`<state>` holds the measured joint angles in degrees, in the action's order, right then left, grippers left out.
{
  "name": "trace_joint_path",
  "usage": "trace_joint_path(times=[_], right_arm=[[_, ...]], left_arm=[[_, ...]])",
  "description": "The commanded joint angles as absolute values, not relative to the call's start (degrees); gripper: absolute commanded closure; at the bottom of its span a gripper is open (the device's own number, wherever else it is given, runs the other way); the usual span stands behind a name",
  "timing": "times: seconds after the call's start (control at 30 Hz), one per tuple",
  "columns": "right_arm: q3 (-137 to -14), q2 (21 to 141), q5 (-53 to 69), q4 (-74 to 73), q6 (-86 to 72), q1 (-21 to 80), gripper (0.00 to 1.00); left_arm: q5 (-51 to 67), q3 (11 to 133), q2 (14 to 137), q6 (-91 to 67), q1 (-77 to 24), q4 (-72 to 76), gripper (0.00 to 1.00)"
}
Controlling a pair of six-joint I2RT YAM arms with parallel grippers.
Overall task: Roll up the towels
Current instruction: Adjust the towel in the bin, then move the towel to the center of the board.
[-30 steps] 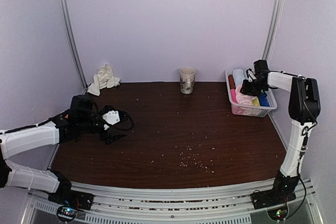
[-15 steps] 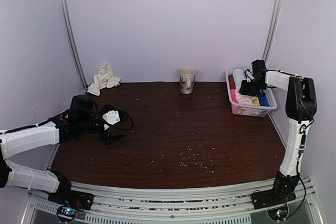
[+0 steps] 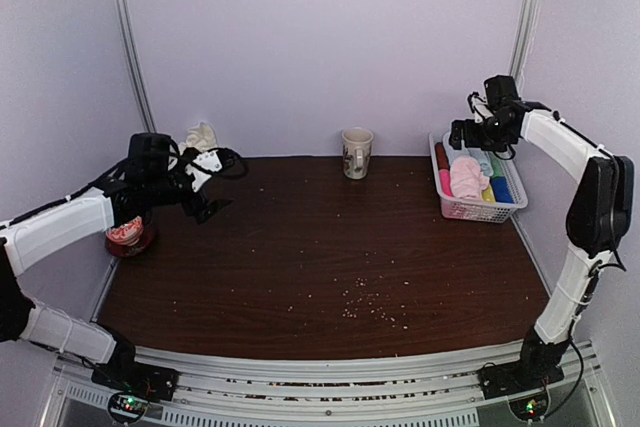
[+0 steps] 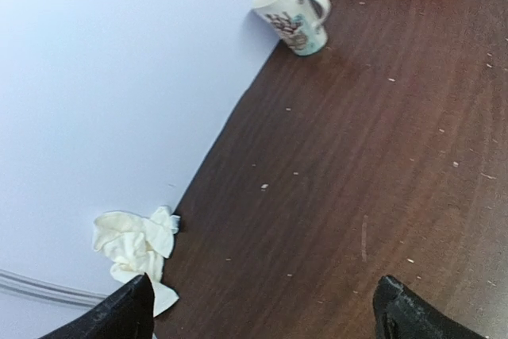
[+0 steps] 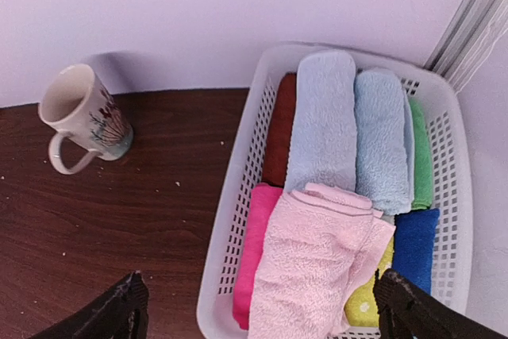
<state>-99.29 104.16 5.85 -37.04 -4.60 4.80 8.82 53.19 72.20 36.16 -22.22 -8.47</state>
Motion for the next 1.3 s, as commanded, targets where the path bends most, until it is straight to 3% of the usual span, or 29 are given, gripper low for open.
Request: trace_joint_path(times=[0.0, 0.3, 0.53, 0.63, 0.8, 1.27], right_arm=[[-93.76, 94.15, -1.76, -34.33, -4.35, 9.55, 0.00], [-79.94, 77.03, -14.65, -29.49, -7.42, 20.06, 0.00], [-57.63, 61.31, 0.39, -5.00, -12.46, 21.27, 0.00], [-57.11, 61.20, 4.37, -5.21, -13.43, 21.88, 0.00], [-57.66, 62.23, 0.40, -7.96, -12.01, 27.03, 0.00], [-59.11, 65.51, -11.12, -9.10, -10.86, 41.97, 0.00]], left_arm=[[1.46, 64.78, 78.68, 31.03, -18.32, -12.38, 0.02], [0.55, 85.31, 97.93, 24.55, -8.35, -18.16, 0.02], [1.11, 104.03, 116.33, 19.66, -2.33, -23.95, 0.02], [-1.48, 111.38, 123.91, 20.11, -2.02, -25.48, 0.03], [-6.07, 119.27, 134.50, 20.26, -1.66, -27.36, 0.06], [-8.66, 126.90, 147.29, 19.47, -0.59, -27.42, 0.17]])
